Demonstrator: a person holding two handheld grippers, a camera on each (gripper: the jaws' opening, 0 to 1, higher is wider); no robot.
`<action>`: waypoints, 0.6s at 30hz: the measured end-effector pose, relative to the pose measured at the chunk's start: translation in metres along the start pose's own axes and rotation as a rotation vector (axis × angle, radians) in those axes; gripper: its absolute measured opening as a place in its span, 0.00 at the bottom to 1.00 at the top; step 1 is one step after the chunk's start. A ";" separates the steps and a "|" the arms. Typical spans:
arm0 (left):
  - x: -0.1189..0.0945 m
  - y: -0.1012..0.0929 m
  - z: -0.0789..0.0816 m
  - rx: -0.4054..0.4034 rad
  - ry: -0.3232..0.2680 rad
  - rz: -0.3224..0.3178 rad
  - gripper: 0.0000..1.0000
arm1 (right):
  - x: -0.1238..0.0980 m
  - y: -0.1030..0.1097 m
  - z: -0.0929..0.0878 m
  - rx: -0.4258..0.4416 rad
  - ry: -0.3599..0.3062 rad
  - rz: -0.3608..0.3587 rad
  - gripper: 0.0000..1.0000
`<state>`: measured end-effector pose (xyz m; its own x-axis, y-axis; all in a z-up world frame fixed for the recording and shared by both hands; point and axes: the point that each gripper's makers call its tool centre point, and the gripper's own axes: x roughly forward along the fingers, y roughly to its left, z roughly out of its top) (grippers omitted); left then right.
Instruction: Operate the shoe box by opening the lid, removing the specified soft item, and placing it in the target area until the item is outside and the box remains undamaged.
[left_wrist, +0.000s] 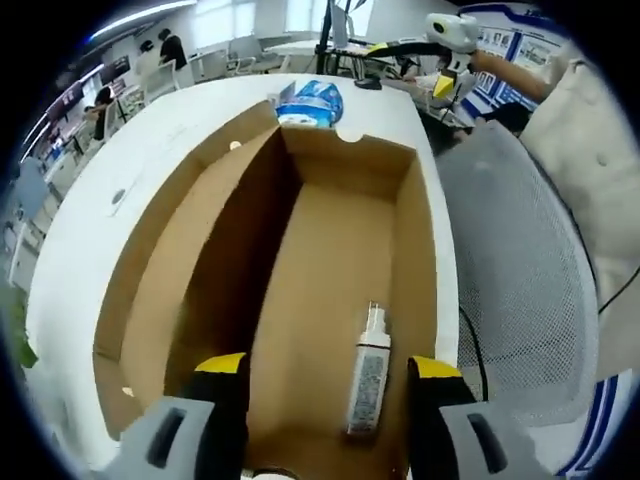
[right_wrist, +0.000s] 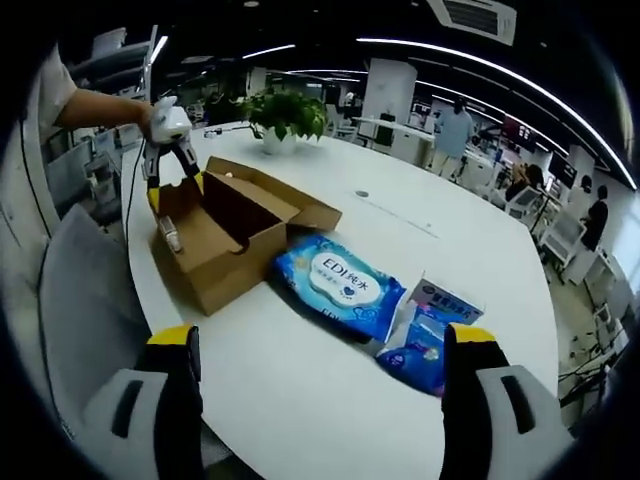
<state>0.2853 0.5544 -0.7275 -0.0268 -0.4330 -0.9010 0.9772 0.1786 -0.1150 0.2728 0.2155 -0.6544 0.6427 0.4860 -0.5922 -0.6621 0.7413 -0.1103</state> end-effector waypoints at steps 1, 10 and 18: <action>0.002 0.000 -0.002 0.023 0.020 -0.008 0.61 | 0.000 0.001 0.000 0.001 0.001 0.000 0.96; 0.018 -0.011 -0.020 0.151 0.149 -0.105 0.51 | -0.001 0.002 -0.001 0.032 -0.002 -0.010 0.96; 0.029 -0.009 -0.030 0.166 0.166 -0.131 0.45 | 0.004 0.006 -0.003 0.051 -0.003 -0.013 0.96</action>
<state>0.2698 0.5665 -0.7654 -0.1758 -0.2897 -0.9408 0.9840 -0.0229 -0.1769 0.2699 0.2209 -0.6599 0.6527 0.4772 -0.5885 -0.6327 0.7705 -0.0770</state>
